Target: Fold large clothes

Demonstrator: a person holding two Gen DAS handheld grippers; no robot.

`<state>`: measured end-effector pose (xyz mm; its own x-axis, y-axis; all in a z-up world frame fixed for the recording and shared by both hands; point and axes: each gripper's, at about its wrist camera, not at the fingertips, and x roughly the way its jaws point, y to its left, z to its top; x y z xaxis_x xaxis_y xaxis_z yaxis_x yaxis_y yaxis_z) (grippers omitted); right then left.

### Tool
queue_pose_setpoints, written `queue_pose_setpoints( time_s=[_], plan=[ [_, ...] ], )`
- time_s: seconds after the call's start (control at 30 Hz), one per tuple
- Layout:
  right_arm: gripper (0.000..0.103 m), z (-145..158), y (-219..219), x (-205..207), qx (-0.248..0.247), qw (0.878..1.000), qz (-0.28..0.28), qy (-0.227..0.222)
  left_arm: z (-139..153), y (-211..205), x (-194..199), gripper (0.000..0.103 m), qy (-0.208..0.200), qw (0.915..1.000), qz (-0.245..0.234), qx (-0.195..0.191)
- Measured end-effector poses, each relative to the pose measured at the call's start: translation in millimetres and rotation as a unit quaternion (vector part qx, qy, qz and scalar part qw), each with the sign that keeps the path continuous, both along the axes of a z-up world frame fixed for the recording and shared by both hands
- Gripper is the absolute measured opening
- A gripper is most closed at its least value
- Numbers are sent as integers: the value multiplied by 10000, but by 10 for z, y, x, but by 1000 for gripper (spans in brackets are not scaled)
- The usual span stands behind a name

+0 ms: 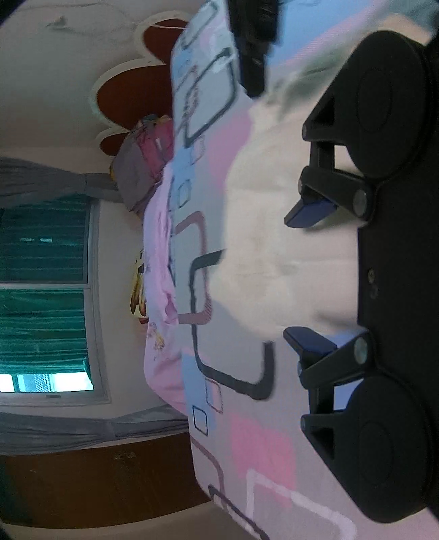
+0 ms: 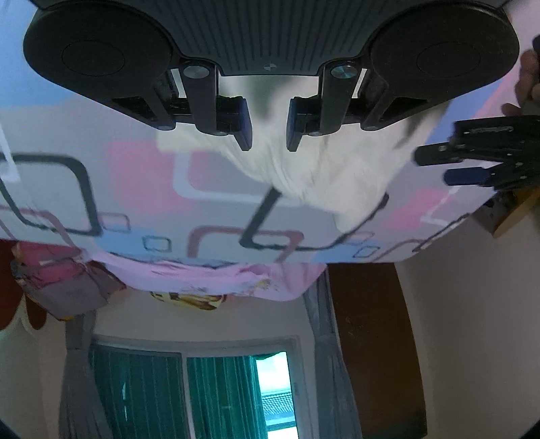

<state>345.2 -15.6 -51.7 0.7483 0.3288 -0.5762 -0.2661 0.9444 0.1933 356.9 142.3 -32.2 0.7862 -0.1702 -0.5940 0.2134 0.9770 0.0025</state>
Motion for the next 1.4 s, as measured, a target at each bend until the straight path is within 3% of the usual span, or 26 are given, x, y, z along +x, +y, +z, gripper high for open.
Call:
queue_pose_setpoints(
  time_s=[0.2, 0.33, 0.5, 0.6, 0.67, 0.73, 0.83, 0.9, 1.0, 1.13, 1.3, 1.4],
  plan=[
    [23, -210, 326, 528, -80, 9993, 222, 296, -210, -238, 536, 62, 305, 9993, -196, -70],
    [23, -462, 287, 694, -341, 9978, 32, 559, -456, -163, 815, 70, 662, 9977, -98, -103],
    [23, -682, 56, 695, -419, 9959, -206, 773, -562, 48, 889, 83, 751, 9969, 71, -235],
    [23, -687, -39, 661, -500, 9947, -317, 839, -524, 94, 832, 78, 725, 9970, 82, -238],
    [23, -575, -158, 564, -514, 9946, -512, 743, -414, 102, 661, 69, 637, 9978, 43, -202],
    [23, -396, -336, 341, -132, 9966, -609, 542, -281, 120, 425, 67, 460, 9985, -89, -292],
    [23, -277, -379, -28, 24, 9985, -279, 474, -217, 127, 72, 67, 503, 9965, -229, -629],
    [23, -307, -324, -215, -48, 9985, -73, 539, -275, 36, -106, 67, 612, 9959, -345, -568],
    [23, -489, -221, -428, -496, 9959, 45, 759, -335, -66, -312, 67, 610, 9970, -322, -340],
    [23, -594, -294, -664, -1082, 9896, -342, 886, -294, -64, -631, 63, 501, 9985, -207, -88],
    [23, -274, -294, -1241, -374, 9991, -33, 170, -209, -137, -1114, 63, 343, 9993, -143, 5],
    [23, -328, -163, -1340, -393, 9985, 256, 266, -265, -203, -1222, 63, 443, 9990, -28, 78]
  ],
)
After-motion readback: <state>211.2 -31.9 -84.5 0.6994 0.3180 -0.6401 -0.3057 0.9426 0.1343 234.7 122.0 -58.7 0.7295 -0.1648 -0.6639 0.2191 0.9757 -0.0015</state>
